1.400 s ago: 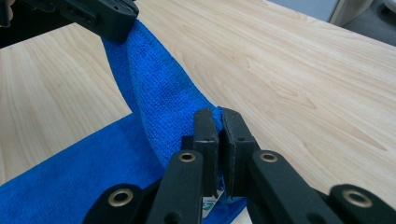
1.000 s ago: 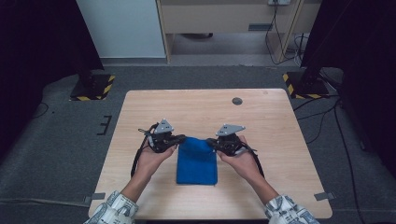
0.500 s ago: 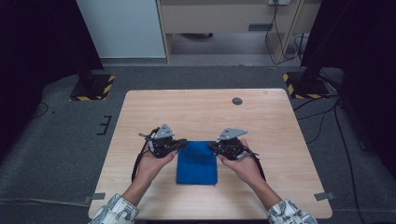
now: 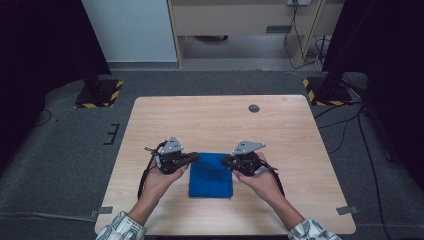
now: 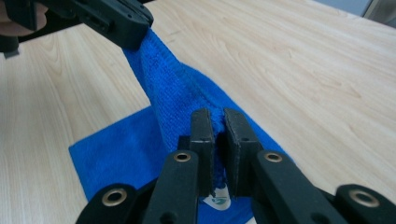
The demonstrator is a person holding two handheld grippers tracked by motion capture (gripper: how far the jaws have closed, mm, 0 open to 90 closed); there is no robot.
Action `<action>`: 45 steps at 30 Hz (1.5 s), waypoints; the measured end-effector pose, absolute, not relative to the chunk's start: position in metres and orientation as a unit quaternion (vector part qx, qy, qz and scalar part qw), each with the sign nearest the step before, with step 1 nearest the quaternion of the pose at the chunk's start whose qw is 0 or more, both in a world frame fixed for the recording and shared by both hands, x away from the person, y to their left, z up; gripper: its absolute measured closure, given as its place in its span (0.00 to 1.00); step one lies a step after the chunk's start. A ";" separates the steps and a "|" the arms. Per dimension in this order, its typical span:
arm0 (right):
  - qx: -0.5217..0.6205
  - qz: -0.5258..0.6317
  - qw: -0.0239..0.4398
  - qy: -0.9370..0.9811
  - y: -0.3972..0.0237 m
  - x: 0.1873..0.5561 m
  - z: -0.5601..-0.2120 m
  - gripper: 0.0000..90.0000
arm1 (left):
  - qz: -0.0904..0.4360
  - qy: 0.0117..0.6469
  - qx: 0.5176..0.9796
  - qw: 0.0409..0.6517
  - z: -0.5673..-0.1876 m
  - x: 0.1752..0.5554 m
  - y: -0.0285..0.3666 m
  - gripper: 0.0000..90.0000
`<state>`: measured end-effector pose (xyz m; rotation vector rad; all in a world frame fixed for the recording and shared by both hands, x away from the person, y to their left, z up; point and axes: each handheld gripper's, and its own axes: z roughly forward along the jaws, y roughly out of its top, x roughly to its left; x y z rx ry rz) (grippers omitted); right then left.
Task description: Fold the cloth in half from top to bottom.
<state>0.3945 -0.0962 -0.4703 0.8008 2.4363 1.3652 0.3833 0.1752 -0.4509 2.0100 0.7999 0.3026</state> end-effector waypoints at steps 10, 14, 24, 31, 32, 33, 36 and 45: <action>0.276 0.451 0.112 0.842 -0.101 0.388 -0.486 0.90 | 0.112 0.321 0.827 0.447 -0.465 0.373 0.175 0.94; 0.276 0.451 0.110 0.842 -0.102 0.387 -0.490 0.90 | 0.106 0.323 0.833 0.437 -0.473 0.374 0.172 0.94; 0.278 0.444 0.107 0.845 -0.102 0.383 -0.496 0.89 | 0.094 0.330 0.838 0.424 -0.487 0.374 0.173 0.92; 0.277 0.446 0.107 0.844 -0.104 0.379 -0.496 0.88 | 0.089 0.330 0.835 0.431 -0.487 0.371 0.175 0.88; 0.278 0.448 0.106 0.843 -0.105 0.378 -0.496 0.88 | 0.087 0.332 0.835 0.430 -0.488 0.370 0.176 0.88; 0.277 0.448 0.105 0.843 -0.105 0.378 -0.496 0.88 | 0.085 0.333 0.835 0.430 -0.490 0.370 0.176 0.87; 0.276 0.449 0.104 0.844 -0.106 0.375 -0.496 0.88 | 0.082 0.337 0.834 0.430 -0.492 0.369 0.179 0.86; 0.272 0.448 0.101 0.846 -0.103 0.372 -0.498 0.88 | 0.082 0.334 0.838 0.424 -0.494 0.369 0.177 0.89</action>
